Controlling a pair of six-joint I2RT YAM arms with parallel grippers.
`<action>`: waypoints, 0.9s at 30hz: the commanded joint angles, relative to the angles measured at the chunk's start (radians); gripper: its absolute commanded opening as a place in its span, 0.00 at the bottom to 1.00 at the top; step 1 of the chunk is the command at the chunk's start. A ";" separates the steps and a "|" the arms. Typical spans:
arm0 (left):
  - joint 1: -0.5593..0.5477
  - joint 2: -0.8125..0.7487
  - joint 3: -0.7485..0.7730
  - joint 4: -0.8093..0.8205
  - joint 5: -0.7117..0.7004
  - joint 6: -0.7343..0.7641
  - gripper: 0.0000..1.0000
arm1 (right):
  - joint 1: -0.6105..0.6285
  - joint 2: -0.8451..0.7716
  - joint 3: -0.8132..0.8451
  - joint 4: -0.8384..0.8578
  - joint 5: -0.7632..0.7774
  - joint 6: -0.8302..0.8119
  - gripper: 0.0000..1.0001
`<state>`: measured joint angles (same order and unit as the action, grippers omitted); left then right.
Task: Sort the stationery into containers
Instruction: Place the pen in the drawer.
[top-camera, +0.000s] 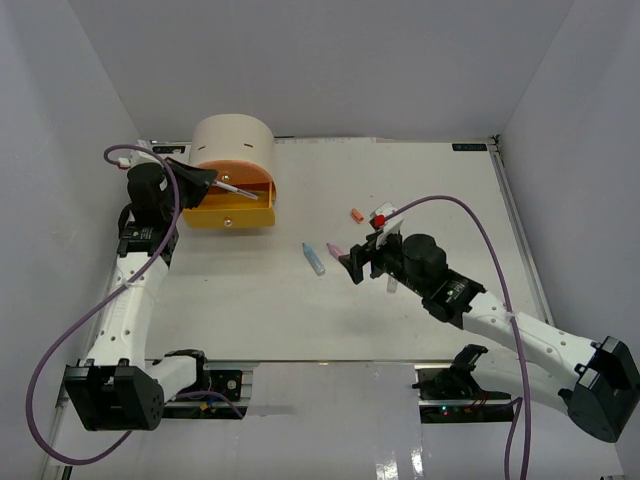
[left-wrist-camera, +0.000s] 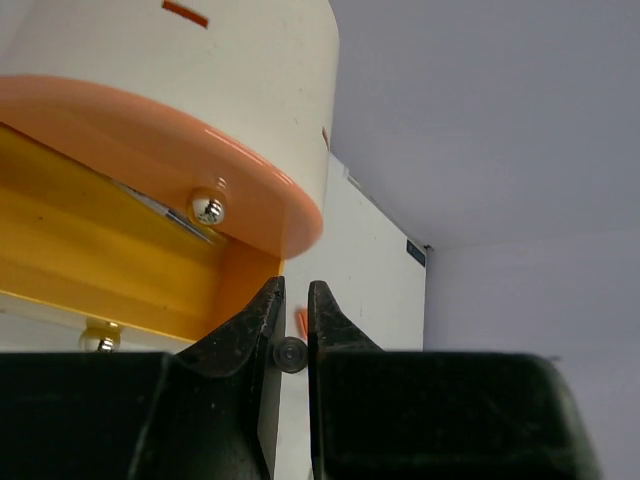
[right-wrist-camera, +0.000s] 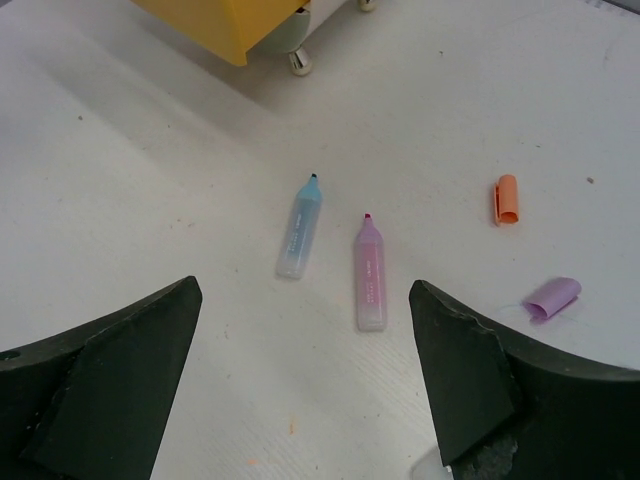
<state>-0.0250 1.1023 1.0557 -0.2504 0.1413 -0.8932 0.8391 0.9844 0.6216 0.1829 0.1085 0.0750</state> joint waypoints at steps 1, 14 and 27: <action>0.060 0.014 -0.013 0.071 0.026 -0.038 0.12 | 0.002 -0.033 -0.017 0.010 0.039 0.003 0.91; 0.092 0.169 -0.014 0.135 0.007 -0.055 0.39 | 0.002 -0.073 -0.045 -0.016 0.046 0.011 0.90; 0.108 0.222 0.055 0.011 -0.069 0.094 0.78 | 0.002 -0.082 -0.048 -0.031 0.042 0.019 0.90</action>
<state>0.0715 1.3460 1.0489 -0.1902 0.1184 -0.8745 0.8391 0.9276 0.5758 0.1440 0.1341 0.0818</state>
